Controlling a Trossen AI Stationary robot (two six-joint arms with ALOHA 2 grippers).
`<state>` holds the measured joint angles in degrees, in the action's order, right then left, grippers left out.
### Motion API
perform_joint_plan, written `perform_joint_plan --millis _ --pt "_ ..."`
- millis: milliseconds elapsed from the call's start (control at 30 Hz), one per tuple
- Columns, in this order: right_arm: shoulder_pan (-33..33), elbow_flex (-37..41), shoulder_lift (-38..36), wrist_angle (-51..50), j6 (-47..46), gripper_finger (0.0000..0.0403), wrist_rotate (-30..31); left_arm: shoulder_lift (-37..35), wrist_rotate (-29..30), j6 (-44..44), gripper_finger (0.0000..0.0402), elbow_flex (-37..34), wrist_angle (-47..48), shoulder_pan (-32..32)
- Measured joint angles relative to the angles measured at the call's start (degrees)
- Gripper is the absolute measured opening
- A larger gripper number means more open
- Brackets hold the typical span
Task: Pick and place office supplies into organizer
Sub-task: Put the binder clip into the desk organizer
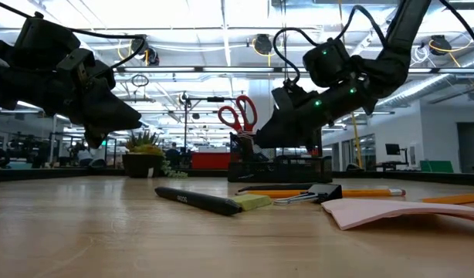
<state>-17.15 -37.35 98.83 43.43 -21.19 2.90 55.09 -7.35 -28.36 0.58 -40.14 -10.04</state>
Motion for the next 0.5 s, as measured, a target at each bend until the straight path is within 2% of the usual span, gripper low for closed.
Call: perform_joint_plan --millis 267,500 --pt "-0.8 -1.8 0.0 0.1 -2.4 0.0178 2.2 0.0 0.0 0.1 0.0093 0.0 -0.4 0.0" --pt "-0.8 -2.0 0.0 0.0 -2.4 0.0207 1.8 0.0 0.0 0.1 0.0093 0.0 -0.4 0.0"
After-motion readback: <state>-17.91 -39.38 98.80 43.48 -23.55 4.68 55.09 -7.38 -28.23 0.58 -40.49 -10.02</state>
